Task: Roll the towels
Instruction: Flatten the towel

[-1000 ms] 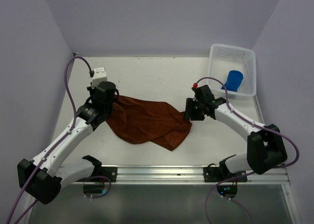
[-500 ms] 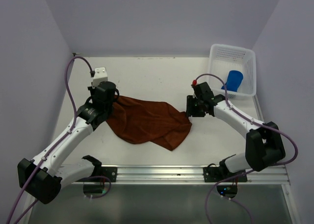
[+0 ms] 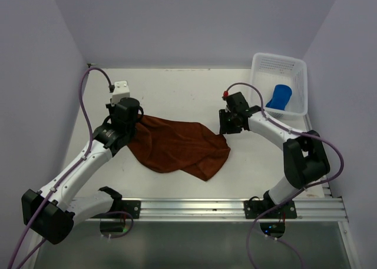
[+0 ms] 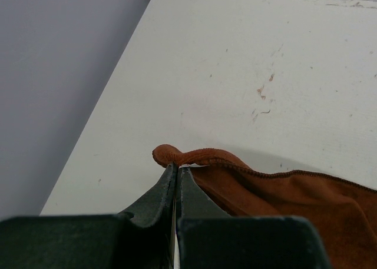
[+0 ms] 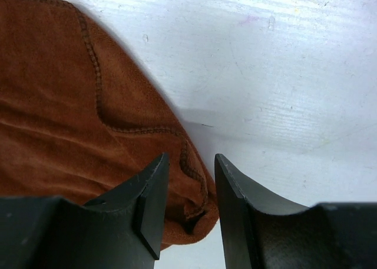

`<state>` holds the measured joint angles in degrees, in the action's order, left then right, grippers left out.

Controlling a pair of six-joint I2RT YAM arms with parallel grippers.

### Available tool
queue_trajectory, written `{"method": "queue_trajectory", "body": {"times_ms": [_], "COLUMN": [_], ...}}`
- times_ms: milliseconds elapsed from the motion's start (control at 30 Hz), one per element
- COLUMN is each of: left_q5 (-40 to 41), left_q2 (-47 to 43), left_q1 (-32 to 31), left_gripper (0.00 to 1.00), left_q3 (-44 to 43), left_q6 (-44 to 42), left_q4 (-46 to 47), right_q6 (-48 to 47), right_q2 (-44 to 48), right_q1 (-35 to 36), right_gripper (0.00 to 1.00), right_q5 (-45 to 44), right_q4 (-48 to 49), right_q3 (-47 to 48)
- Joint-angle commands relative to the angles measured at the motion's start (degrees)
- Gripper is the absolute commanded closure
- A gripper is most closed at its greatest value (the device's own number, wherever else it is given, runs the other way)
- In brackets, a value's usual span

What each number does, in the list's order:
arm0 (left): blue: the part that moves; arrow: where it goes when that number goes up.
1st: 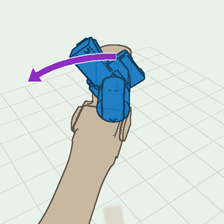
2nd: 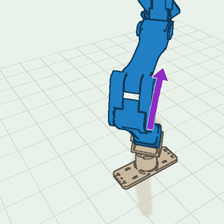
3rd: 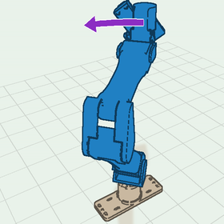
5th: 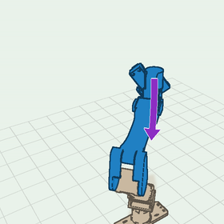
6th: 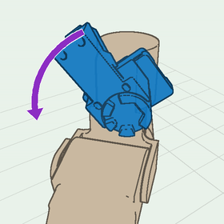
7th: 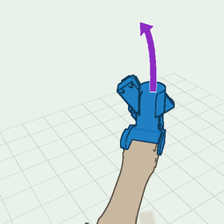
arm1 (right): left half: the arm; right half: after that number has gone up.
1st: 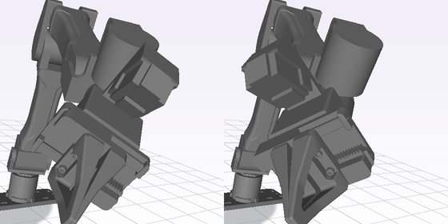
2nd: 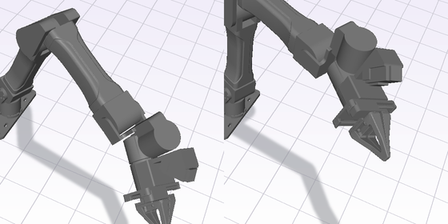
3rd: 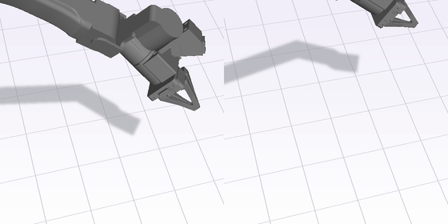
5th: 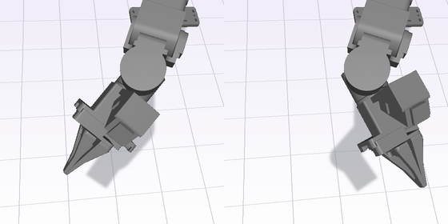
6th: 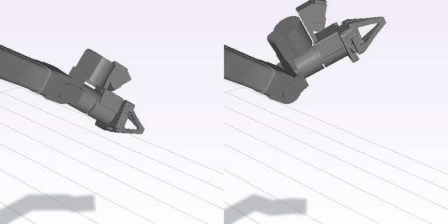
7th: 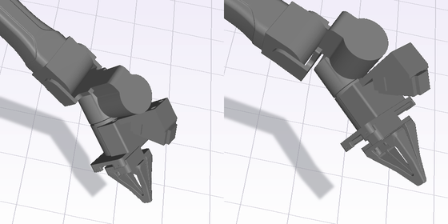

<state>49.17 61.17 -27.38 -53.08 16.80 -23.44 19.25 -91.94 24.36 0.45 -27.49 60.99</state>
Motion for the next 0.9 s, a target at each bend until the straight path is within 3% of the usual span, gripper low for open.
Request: {"method": "queue_trajectory", "body": {"times_ms": [0, 500, 600, 733, 867], "left_q5": [0.4, 0.14, 0.05, -0.12, -0.56], "left_q2": [0.01, 0.01, 0.01, 0.27, 0.09], "left_q1": [0.48, 0.48, 0.48, 0.48, 0.48], "left_gripper": [1.0, 1.0, 1.0, 1.0, 1.0], "left_q3": [0.17, 0.34, 0.34, 0.35, 0.7], "left_q6": [-0.89, -1.15, -1.15, -1.24, -1.68], "left_q4": [2.88, 3.14, 3.14, 3.23, 3.66], "right_q6": [-2.46, -3.42, -3.77, -3.69, -3.86], "right_q2": [-0.87, -2.89, -3.59, -3.16, -0.18], "right_q1": [0.07, 0.07, 0.07, 0.07, 0.07], "right_gripper": [0.6, 0.7, 0.78, 1.0, 1.0], "right_q5": [-1.5, 0.43, 0.17, -0.36, -1.67], "right_q4": [1.9, 4.63, 4.63, 4.02, 1.56], "right_q3": [1.42, -1.57, -1.67, -1.05, 1.14]}}
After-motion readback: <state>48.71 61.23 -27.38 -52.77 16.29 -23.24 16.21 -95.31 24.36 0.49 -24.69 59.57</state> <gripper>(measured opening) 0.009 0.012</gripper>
